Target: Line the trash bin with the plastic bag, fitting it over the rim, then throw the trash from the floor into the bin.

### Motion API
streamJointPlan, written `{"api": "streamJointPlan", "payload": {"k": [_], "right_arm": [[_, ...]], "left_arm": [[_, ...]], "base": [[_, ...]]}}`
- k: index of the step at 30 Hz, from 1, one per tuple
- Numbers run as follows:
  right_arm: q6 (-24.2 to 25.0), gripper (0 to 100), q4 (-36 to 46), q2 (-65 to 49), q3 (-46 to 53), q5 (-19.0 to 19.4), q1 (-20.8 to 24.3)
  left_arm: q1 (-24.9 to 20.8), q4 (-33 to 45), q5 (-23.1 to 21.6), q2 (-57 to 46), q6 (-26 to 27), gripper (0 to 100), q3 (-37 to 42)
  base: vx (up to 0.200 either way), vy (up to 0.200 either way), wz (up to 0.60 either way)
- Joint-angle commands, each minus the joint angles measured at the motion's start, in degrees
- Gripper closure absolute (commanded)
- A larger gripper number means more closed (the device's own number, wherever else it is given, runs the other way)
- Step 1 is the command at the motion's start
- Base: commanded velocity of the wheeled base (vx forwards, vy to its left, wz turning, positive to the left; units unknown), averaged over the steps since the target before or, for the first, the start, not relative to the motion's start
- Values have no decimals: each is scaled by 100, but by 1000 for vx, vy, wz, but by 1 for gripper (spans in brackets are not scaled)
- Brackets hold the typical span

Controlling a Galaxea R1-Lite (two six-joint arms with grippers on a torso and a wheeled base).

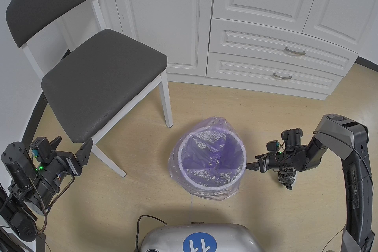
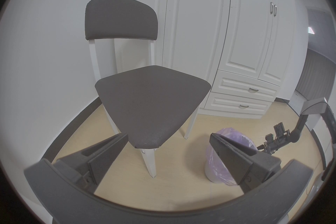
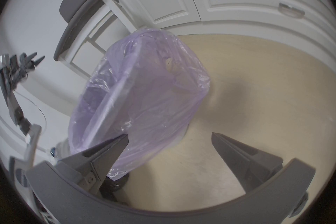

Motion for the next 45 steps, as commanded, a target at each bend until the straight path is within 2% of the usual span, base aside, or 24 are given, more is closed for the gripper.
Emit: {"api": "streamJointPlan", "payload": {"k": [1,2,3,7,12,15,16,19,20,21,23,24,26,33,35,39,40,41,45], "right_arm": [[365,0,35,30,-137,356,64],[532,0,35,83,-287,603,64],[567,0,44,109,-375,682,64],[594,0,70,285,-709,726,73],[620,0,-35,637,-1210,506,81],[681,0,-132,953,-1737,-92,125],[690,0,-141,971,-1763,-109,125],[1464,0,-571,1182,-2185,-461,240],[1499,0,-589,1182,-2194,-470,240],[2088,0,-993,1270,-2370,-593,284],[2501,0,-1239,1331,-2502,-628,310],[2905,0,-1380,1401,-2660,-681,354],[3134,0,-1424,1560,-2923,-812,380],[3195,0,-905,1753,-3372,-997,433],[3204,0,-985,1727,-3468,-1023,415],[3221,0,-1195,1103,-2695,-1472,345],[3221,0,-1195,1103,-2695,-1472,345],[3125,0,-1187,769,-2203,-1577,248],[2580,0,-1204,461,-1350,-1621,2]], "left_arm": [[1,-6,-21,-21,7,0,101],[-8,-6,-21,-30,25,0,66],[-26,-6,-29,-38,34,0,57],[-61,-6,-38,-74,42,0,48],[-61,-6,-47,-241,7,0,57],[-61,-6,-38,-346,-1,0,101],[-61,-6,-38,-355,-1,0,101],[-34,-6,-47,-443,-10,0,101],[-34,-6,-56,-451,-10,0,101],[-34,-6,-65,-469,-10,0,101],[-34,-6,-65,-478,-10,0,92],[-34,-6,-65,-478,-1,0,84],[-34,-6,-65,-513,-1,0,84],[-26,3,-56,-645,-45,0,101],[-34,3,-56,-654,-89,0,101],[-61,3,-56,-662,-151,0,101],[-61,3,-56,-662,-151,0,101],[-70,3,-56,-662,-160,0,101],[-237,47,-56,-662,-212,0,101]], "base": [[0,0,0],[0,0,0],[0,0,0],[0,0,0],[0,0,0],[0,0,0],[0,0,0],[0,0,0],[0,0,0],[0,0,0],[0,0,0],[0,0,0],[0,0,0],[0,0,0],[0,0,0],[0,0,0],[0,0,0],[0,0,0],[0,0,0]]}}
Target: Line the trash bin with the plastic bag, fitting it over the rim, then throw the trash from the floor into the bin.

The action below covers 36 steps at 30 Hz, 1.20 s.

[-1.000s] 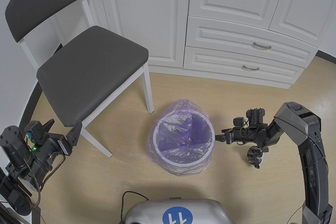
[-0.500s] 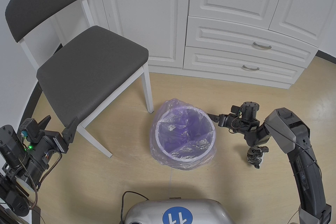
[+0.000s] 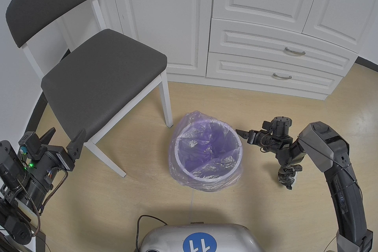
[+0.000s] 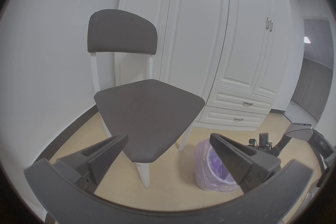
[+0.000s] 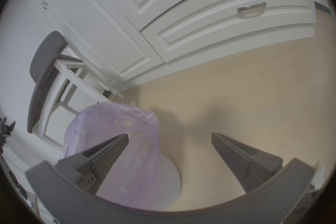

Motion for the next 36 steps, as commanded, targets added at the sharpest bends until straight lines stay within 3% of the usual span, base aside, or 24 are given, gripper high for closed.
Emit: {"api": "streamJointPlan", "payload": {"k": [1,6,11,17,26,28,36], "right_arm": [[-704,0,-94,-862,1435,-206,-355],[-1583,0,-613,-1214,2683,-91,-469],[-1654,0,-824,-1425,3281,330,-267],[-1715,0,-595,-1328,3202,471,75],[-2524,0,1400,-1293,2068,533,216],[-2699,0,2059,-994,1303,506,207],[-2849,0,2999,175,-815,489,163]], "left_arm": [[-202,45,4,-22,-116,0,101],[-220,53,4,-58,-204,0,101],[-220,53,-93,-5,-292,0,101],[-255,53,-515,153,-248,0,101],[-439,-17,-567,575,-222,0,92],[-448,-17,-567,584,-230,0,84],[-422,-17,-567,566,-222,0,92]], "base": [[0,0,0],[0,0,0],[0,0,0],[0,0,0],[0,0,0],[0,0,0],[0,0,0]]}}
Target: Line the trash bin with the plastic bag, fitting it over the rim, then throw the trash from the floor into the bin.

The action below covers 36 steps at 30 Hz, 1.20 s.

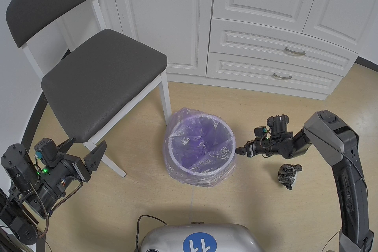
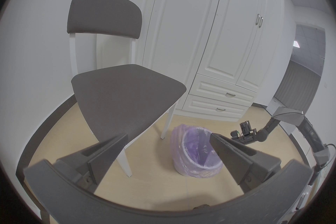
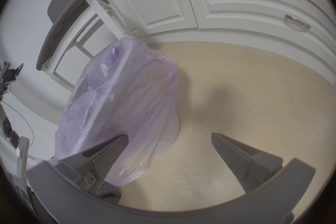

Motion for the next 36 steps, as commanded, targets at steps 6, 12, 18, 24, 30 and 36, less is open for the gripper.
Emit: {"api": "streamJointPlan", "payload": {"k": [6,12,18,24,30,36], "right_arm": [[-84,0,1671,1728,-2548,-192,-13],[-155,0,1847,1790,-2548,-376,-31],[-76,0,1135,1711,-2548,-456,-48],[742,0,-1089,674,-880,-438,-83],[469,0,-2486,-284,781,-438,-92],[-93,0,-2969,-1515,2153,-491,-277]], "left_arm": [[-6,-7,15,94,14,0,104],[-15,-7,23,191,23,0,68],[-15,-7,23,428,119,0,60],[-112,-7,6,1166,647,0,-248],[-323,63,6,2133,717,0,-802],[-331,169,-144,2704,735,0,-1276]], "base": [[0,0,0],[0,0,0],[0,0,0],[0,0,0],[0,0,0],[0,0,0]]}}
